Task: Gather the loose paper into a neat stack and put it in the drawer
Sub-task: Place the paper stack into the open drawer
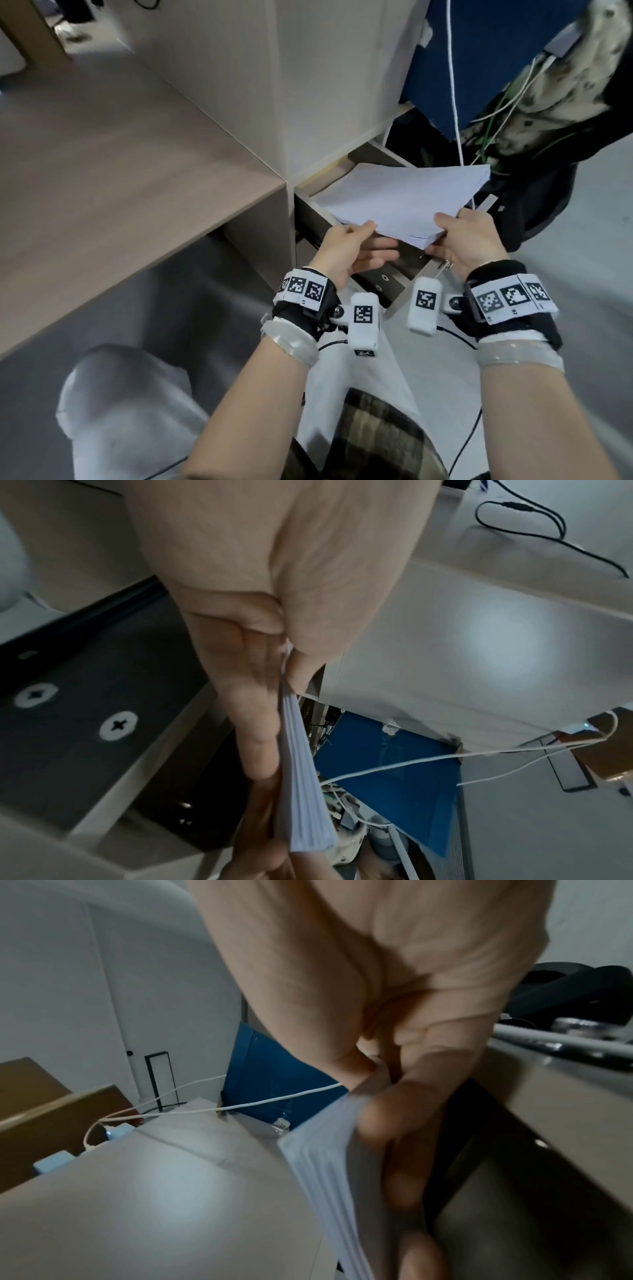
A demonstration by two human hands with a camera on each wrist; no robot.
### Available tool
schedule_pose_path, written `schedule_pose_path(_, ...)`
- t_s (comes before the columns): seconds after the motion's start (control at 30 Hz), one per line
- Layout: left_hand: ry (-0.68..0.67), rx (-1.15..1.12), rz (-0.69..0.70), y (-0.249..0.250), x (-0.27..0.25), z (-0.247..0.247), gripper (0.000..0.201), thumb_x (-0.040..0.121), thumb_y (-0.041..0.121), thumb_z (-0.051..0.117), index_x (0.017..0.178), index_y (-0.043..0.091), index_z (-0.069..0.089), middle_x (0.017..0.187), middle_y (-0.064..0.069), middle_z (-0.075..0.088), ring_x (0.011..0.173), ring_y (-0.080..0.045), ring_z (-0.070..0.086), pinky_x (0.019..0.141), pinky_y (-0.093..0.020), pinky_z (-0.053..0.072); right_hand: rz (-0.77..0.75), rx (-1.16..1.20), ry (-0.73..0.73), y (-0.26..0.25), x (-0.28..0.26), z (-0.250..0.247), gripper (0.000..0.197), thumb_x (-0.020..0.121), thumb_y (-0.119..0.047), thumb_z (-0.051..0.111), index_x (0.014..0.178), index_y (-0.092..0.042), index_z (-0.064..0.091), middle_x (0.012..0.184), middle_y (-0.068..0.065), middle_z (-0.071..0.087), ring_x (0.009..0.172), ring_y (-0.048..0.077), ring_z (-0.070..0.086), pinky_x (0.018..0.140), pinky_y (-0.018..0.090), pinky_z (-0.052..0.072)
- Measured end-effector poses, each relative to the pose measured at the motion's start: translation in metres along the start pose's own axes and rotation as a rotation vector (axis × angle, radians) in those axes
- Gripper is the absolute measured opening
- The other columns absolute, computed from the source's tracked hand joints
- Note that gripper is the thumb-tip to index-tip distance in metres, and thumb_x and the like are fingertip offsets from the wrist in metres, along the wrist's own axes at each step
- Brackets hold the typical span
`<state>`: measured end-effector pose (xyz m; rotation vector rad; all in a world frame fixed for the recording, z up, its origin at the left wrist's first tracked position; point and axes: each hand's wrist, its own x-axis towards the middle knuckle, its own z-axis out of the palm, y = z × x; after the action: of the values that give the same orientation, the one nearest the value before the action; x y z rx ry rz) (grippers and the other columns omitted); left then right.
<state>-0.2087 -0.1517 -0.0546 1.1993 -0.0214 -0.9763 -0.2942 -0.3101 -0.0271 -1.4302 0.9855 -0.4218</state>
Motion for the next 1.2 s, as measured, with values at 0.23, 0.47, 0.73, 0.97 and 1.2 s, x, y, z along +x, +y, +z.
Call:
schedule_pose_path(0.23, 0.111, 0.248, 0.011, 0.0, 0.015, -0.016, 0.025, 0.101, 0.027, 0.06, 0.085, 0.008, 0.066, 0.065, -0.006, 0.072, 0.049, -0.017, 0.067, 0.046, -0.019, 0.051, 0.093, -0.236, -0.08, -0.005, 0.026, 0.015, 0.013, 0.095, -0.015, 0.061, 0.099, -0.004, 0.055, 0.082, 0.012, 0.064, 0.054, 0.018, 0.066, 0.036, 0.019, 0.038)
schedule_pose_path(0.47, 0.115, 0.174, 0.035, -0.004, 0.009, -0.023, 0.02, 0.1, 0.025, 0.06, 0.087, 0.011, 0.066, 0.066, -0.003, 0.07, 0.055, -0.015, 0.067, 0.055, -0.021, 0.052, -0.035, -0.307, 0.245, 0.014, 0.014, -0.007, 0.051, 0.074, -0.035, 0.07, 0.117, -0.009, 0.063, 0.1, 0.005, 0.063, 0.09, 0.028, 0.065, 0.083, 0.043, 0.055)
schedule_pose_path(0.73, 0.305, -0.042, 0.081, -0.006, -0.003, -0.068, 0.011, 0.098, 0.019, 0.065, 0.104, 0.013, 0.059, 0.094, -0.012, 0.074, 0.072, -0.024, 0.072, 0.063, -0.032, 0.06, -0.004, -0.09, 0.269, 0.031, -0.007, 0.018, 0.039, 0.068, -0.042, 0.069, 0.079, -0.007, 0.058, 0.076, 0.009, 0.064, 0.074, 0.03, 0.065, 0.069, 0.041, 0.057)
schedule_pose_path(0.97, 0.407, -0.167, 0.156, 0.009, -0.007, -0.112, 0.013, 0.096, 0.017, 0.067, 0.107, 0.011, 0.062, 0.101, -0.009, 0.07, 0.084, -0.022, 0.063, 0.066, -0.028, 0.056, 0.059, 0.197, 0.05, 0.016, -0.011, 0.09, 0.009, 0.089, -0.01, 0.056, 0.086, -0.005, 0.063, 0.082, 0.014, 0.067, 0.075, 0.023, 0.069, 0.08, 0.045, 0.061)
schedule_pose_path(1.2, 0.402, -0.323, 0.316, 0.025, -0.015, -0.154, 0.01, 0.096, 0.005, 0.064, 0.102, 0.01, 0.069, 0.094, 0.002, 0.074, 0.115, -0.029, 0.07, 0.1, -0.038, 0.055, 0.167, 0.402, -0.178, 0.004, -0.002, 0.158, 0.036, 0.099, -0.015, 0.043, 0.129, 0.001, 0.056, 0.132, 0.014, 0.062, 0.12, 0.022, 0.061, 0.104, 0.038, 0.049)
